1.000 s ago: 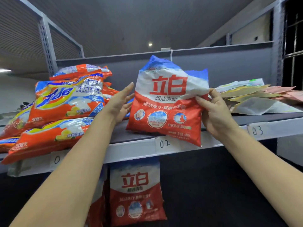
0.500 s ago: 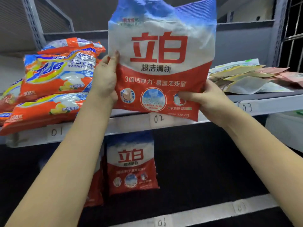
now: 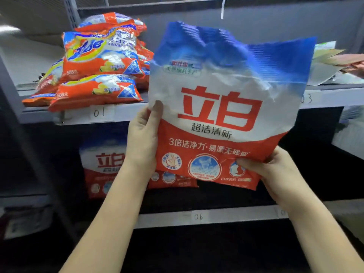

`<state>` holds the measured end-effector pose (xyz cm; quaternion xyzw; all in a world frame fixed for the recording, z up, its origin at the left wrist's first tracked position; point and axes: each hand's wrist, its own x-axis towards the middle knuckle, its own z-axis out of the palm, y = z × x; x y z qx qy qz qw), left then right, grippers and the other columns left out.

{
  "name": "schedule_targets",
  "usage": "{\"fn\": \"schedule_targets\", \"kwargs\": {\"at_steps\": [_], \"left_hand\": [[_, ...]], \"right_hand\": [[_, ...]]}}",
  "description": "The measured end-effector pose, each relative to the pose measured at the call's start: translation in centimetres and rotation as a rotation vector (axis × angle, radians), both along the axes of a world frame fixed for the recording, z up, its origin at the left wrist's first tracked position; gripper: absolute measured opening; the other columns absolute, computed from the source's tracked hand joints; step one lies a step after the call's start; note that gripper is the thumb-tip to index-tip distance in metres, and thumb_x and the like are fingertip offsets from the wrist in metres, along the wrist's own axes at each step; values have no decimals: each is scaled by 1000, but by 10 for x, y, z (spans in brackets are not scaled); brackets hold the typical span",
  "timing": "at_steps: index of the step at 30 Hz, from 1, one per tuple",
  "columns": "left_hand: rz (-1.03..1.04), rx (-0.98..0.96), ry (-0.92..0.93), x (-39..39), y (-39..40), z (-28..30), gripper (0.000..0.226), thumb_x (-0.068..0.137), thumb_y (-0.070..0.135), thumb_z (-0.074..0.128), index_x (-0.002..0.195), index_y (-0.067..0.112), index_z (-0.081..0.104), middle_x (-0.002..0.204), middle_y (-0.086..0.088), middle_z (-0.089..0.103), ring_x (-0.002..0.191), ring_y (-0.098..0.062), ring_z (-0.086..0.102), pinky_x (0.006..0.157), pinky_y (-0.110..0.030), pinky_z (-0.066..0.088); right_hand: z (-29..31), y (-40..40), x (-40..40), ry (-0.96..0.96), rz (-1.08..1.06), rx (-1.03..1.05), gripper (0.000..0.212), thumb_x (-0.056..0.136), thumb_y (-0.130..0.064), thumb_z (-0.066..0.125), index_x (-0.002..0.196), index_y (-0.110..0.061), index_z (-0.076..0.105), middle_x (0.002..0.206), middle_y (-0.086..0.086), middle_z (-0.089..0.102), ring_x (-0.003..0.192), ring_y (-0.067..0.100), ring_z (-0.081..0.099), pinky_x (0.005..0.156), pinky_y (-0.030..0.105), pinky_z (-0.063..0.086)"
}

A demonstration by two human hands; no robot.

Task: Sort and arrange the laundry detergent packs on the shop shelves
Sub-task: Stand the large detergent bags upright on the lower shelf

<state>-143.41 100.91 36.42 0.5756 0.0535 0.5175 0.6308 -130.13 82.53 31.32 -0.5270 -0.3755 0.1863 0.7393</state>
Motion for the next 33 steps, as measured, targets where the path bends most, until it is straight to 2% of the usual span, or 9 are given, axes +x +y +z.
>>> {"fn": "schedule_targets", "kwargs": {"at_steps": [4,9,16,18,21,23,26,30,33], "left_hand": [[5,-119,77,-11,-5,-62,16,86,30,55,83,17,64,79,-3,74,70,-16,71,63,-30,59],[81,-265,230,-18,7,-121,25,80,39,57,88,17,64,79,-4,74,70,-19,71,67,-35,59],[212,-438,385,-12,54,-172,21,95,31,53,95,12,64,71,0,72,63,-16,69,57,-28,54],[240,-463,395,-8,69,-176,24,96,32,52,104,11,60,83,-3,72,69,-16,68,56,-25,52],[254,-548,370,0,88,-176,28,96,32,53,119,16,52,121,-6,60,85,-15,61,72,-31,50],[276,-609,359,7,106,-173,34,96,33,53,125,18,49,128,-4,55,82,-12,58,71,-30,48],[276,-552,401,17,134,-172,40,96,41,49,129,20,49,118,-3,61,82,-11,60,64,-28,48],[239,-415,424,31,162,-183,19,95,47,47,107,37,56,110,2,67,92,-17,67,78,-39,55],[322,-356,439,46,174,-206,17,91,54,48,101,44,58,105,1,70,91,-19,70,79,-44,57]], "right_hand": [[-50,3,-10,59,3,-166,45,66,-11,75,110,-13,64,99,4,74,90,24,71,75,36,57],[-101,20,-11,167,44,-287,35,76,-1,71,108,-12,63,98,4,74,88,21,72,67,26,58],[-142,77,6,203,95,-494,38,78,-5,72,114,-11,59,104,9,72,88,23,71,78,36,58],[-144,98,15,198,70,-529,41,78,-6,73,117,-8,57,106,10,70,89,24,70,79,36,58],[-143,131,26,231,56,-537,51,77,-3,73,124,-6,54,113,14,67,97,29,67,87,43,55],[-140,154,32,225,38,-548,53,78,-6,73,126,-9,53,118,13,65,101,29,66,88,42,53],[-134,184,39,196,25,-554,45,81,-12,71,122,-16,54,115,7,66,96,21,67,75,30,54],[-141,212,44,220,-49,-477,39,84,-15,68,121,-19,54,111,3,67,88,13,67,65,23,51],[-162,220,37,264,-115,-433,32,89,-21,62,119,-22,50,101,-6,64,82,4,63,57,14,47]]}}
